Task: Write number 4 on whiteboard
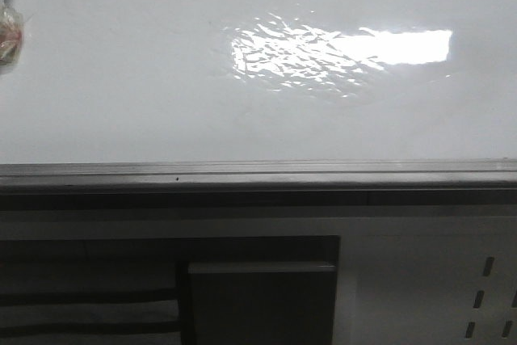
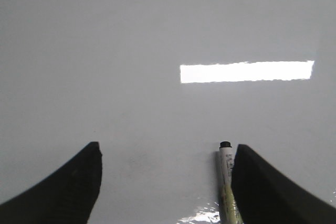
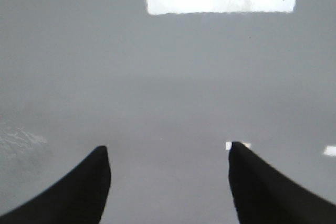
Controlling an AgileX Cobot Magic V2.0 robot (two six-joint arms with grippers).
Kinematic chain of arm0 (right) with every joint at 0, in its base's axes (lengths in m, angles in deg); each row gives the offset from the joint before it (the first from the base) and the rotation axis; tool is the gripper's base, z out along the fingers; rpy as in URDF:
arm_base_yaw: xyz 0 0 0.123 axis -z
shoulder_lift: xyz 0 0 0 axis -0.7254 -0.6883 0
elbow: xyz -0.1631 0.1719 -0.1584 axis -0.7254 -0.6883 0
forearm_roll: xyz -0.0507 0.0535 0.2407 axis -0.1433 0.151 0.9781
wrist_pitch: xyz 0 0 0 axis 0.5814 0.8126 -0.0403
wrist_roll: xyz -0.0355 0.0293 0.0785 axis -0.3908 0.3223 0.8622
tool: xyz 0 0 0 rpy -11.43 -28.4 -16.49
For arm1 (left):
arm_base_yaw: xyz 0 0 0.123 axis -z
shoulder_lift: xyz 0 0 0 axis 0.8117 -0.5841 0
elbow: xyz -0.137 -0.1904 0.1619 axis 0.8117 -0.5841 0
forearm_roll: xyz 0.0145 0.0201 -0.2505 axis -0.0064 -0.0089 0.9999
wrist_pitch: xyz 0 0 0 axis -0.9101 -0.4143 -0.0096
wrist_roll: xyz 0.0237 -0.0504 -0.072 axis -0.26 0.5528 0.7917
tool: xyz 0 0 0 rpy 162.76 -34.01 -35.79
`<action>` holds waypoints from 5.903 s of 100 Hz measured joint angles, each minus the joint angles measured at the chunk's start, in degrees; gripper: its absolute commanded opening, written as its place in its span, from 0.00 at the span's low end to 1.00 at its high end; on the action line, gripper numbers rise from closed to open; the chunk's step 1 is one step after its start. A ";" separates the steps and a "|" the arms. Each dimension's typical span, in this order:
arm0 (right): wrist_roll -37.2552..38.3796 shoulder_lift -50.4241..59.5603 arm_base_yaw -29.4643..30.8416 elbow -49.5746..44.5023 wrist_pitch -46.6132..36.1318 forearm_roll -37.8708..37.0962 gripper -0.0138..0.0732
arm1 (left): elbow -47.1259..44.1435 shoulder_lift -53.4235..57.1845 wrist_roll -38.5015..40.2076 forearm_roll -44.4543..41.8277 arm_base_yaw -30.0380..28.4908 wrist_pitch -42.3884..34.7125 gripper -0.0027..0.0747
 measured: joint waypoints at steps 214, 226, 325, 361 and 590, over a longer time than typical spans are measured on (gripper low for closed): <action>-0.12 -0.25 0.00 6.13 13.36 3.42 0.66 | 11.16 -50.61 -15.43 8.28 14.63 3.92 0.01; -3.71 -1.79 0.00 9.37 21.11 8.79 0.66 | 16.24 -50.61 -20.79 8.83 17.33 14.11 0.01; -80.40 -44.45 -14.59 29.13 38.63 52.25 0.66 | 29.48 -52.62 -48.40 20.24 40.64 31.29 0.01; -80.50 -51.04 -23.77 30.52 32.31 51.34 0.53 | 29.65 -53.31 -50.59 20.29 40.64 31.73 0.01; -31.75 -38.64 -13.96 22.66 21.11 30.45 0.10 | 10.98 -26.59 -34.88 22.66 11.05 18.23 0.49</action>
